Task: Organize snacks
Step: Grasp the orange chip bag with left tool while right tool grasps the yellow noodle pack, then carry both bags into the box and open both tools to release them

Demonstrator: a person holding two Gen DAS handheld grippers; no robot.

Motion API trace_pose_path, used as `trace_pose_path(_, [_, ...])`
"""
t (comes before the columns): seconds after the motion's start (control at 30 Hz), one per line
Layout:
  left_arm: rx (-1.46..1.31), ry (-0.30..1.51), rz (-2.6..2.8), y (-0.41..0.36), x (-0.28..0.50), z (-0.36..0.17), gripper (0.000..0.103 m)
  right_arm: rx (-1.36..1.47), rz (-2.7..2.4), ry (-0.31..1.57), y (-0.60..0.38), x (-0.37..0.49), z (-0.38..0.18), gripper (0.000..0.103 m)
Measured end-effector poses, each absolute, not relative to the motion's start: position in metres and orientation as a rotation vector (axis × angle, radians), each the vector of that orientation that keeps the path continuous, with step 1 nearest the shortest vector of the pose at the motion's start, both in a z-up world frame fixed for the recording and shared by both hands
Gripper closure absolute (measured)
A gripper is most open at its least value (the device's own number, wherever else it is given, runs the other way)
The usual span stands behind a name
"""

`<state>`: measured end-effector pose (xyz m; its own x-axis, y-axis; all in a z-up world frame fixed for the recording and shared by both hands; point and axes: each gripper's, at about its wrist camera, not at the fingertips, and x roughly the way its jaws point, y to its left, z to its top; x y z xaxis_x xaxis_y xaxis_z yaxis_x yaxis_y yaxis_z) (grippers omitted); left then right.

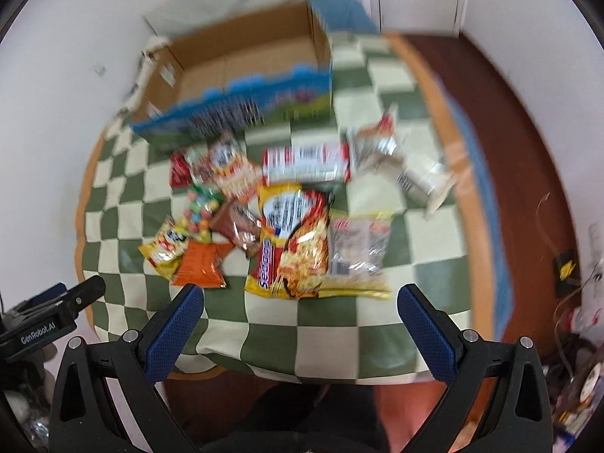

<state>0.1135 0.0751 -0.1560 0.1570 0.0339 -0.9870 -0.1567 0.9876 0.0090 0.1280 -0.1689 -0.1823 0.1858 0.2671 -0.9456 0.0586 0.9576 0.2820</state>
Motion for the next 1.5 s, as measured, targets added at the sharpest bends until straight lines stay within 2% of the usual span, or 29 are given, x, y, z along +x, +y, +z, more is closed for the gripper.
trace_pose_path(0.07, [-0.111,1.476,0.106,0.071,0.128,-0.186,0.007,0.306,0.162,1.457,-0.162,0.142,-0.214,0.0])
trace_pose_path(0.13, [-0.117,1.527,0.072,0.066,0.141,-0.208,0.02,0.333,0.168,1.503,-0.155,0.158,-0.242,0.0])
trace_pose_path(0.47, [0.016,1.732,-0.119,0.023,0.203,-0.31,0.021,0.429,0.17,1.653,-0.126,0.224,-0.322,0.008])
trace_pose_path(0.5, [0.04,1.736,-0.113,0.021,0.204,-0.318,0.025,0.422,0.165,1.661,-0.123,0.228,-0.327,0.008])
trace_pose_path(0.53, [0.054,1.736,-0.107,0.02,0.205,-0.325,0.037,0.412,0.157,1.671,-0.12,0.23,-0.33,0.008])
trace_pose_path(0.57, [0.058,1.738,-0.095,0.022,0.205,-0.329,0.044,0.397,0.144,1.682,-0.117,0.233,-0.335,0.008])
trace_pose_path(0.6, [0.048,1.738,-0.086,0.024,0.205,-0.332,0.048,0.383,0.131,1.692,-0.114,0.235,-0.34,0.008])
trace_pose_path(0.8, [0.008,1.681,-0.076,0.036,0.195,-0.335,0.052,0.303,0.042,1.725,-0.096,0.245,-0.359,0.008])
trace_pose_path(0.87, [-0.004,1.671,-0.081,0.039,0.192,-0.336,0.053,0.281,0.01,1.728,-0.091,0.248,-0.364,0.016])
trace_pose_path(0.97, [-0.017,1.656,-0.086,0.042,0.187,-0.341,0.054,0.267,-0.005,1.716,-0.086,0.251,-0.364,0.018])
trace_pose_path(1.27, [-0.034,1.597,-0.091,0.074,0.177,-0.295,0.054,0.293,-0.03,1.606,-0.068,0.233,-0.322,0.028])
trace_pose_path(1.5, [-0.082,1.505,-0.108,0.093,0.182,-0.226,0.054,0.382,0.059,1.533,-0.064,0.228,-0.271,0.029])
